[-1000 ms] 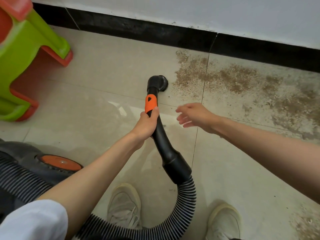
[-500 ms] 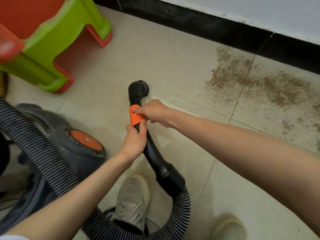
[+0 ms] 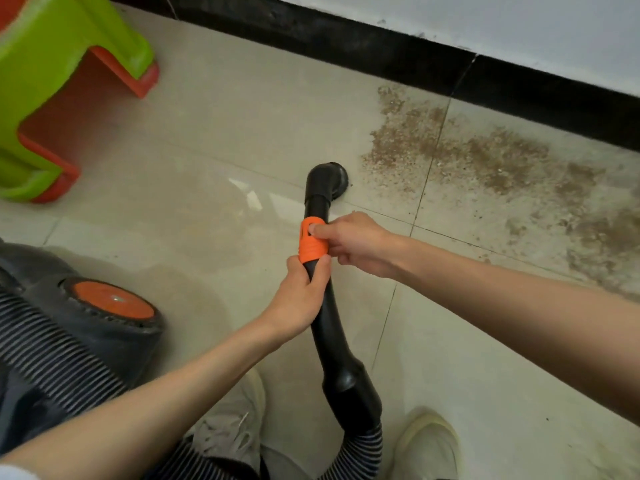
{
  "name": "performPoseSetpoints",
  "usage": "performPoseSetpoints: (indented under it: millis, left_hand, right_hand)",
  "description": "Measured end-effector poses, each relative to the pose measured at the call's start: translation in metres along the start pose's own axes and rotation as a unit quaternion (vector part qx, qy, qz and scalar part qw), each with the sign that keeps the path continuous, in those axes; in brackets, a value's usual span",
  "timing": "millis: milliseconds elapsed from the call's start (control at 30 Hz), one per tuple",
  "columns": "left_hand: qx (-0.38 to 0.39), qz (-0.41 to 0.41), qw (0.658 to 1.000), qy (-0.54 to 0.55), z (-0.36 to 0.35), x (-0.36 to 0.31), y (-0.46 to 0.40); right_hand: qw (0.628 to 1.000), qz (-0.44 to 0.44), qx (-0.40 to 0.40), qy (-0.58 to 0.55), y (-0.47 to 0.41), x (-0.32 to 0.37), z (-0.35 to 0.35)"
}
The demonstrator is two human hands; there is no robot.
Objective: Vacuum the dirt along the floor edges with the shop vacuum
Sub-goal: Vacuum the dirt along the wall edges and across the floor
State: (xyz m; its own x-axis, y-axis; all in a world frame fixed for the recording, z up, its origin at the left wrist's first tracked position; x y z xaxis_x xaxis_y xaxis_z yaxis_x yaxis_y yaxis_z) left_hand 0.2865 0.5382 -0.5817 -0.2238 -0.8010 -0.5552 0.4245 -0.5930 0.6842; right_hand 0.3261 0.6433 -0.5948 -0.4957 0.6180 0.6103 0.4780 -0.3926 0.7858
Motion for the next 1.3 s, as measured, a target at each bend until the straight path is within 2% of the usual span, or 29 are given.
performPoseSetpoints:
  millis: [200,567,1067,1300]
  left_hand:
    - [0.032,-0.022,0.999,-0.014,-0.02,-0.012,0.004]
    - [0.01,0.004,1.0,-0.015,-0.025,0.012,0.024]
    - [-0.001,-0.052,0.998,-0.033,-0.008,-0.034,-0.056]
    - [-0.045,-0.073,0.996,-0.024,0.004,-0.059,-0.102]
  right_hand:
    - [0.999,-0.003,-0.046,-0.007,0.015,-0.011,0.025]
    - [1.0,-0.019,-0.007,0.013,0.023,-0.032,0.007]
    - [0.992,0.027,-0.115,-0.046,-0.027,0.027,0.043]
    - [0.986,0.071,-0.135,-0.064,-0.046,0.053,0.059]
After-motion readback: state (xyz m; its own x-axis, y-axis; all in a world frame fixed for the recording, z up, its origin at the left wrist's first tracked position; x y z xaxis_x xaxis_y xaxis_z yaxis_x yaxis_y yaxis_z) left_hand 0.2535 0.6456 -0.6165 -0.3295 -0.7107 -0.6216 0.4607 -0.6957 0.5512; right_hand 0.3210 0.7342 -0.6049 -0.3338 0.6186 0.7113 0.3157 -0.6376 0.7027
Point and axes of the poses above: each hand's wrist, its own y-axis away from the middle knuckle, its own z-axis out of the back of the hand, x = y × z, the point moved 8 cm from there along -y, towards the middle knuckle, and after that the axes turned 14 degrees about -y, right-handed, at the moved point
